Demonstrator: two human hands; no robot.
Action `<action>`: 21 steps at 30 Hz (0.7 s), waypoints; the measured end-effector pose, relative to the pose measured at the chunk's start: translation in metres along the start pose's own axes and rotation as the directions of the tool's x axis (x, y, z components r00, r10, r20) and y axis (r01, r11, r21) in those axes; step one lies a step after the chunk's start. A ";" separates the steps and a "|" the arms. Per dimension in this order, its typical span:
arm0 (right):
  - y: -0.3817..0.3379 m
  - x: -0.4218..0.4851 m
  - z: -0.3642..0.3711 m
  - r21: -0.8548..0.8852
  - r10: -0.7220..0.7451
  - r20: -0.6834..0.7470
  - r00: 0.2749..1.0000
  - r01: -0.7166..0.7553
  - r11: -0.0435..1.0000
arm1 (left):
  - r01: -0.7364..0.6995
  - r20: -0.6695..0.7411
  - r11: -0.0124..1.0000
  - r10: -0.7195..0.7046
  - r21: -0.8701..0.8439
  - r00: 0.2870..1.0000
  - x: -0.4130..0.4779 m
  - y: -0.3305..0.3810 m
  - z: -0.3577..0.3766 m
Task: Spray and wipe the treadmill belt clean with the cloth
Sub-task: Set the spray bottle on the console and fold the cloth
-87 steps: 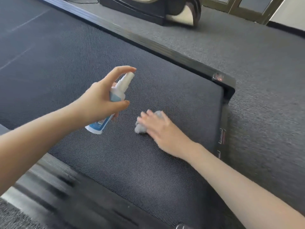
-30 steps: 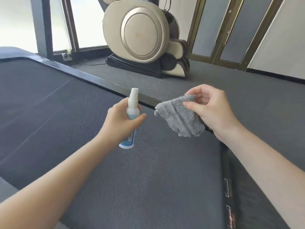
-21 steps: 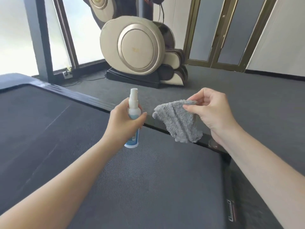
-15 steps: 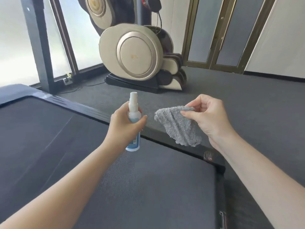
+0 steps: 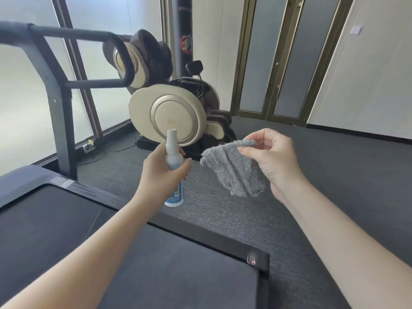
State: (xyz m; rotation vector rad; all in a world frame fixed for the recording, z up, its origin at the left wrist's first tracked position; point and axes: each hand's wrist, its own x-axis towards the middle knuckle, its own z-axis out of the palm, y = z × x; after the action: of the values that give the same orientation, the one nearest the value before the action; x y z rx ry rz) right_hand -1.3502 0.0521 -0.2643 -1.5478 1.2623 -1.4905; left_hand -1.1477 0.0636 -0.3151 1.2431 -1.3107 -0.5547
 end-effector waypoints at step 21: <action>-0.233 -0.008 0.012 0.012 0.196 -0.158 0.968 -0.197 0.980 | 0.029 0.101 0.999 -0.027 -0.019 0.995 0.044 0.188 -0.120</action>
State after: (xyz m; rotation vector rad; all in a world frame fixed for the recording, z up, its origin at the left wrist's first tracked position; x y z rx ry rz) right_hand -1.2909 0.1352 -0.0549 -1.2839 1.4651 -1.5054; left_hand -1.0874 0.1281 -0.1057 1.2319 -1.3704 -0.6564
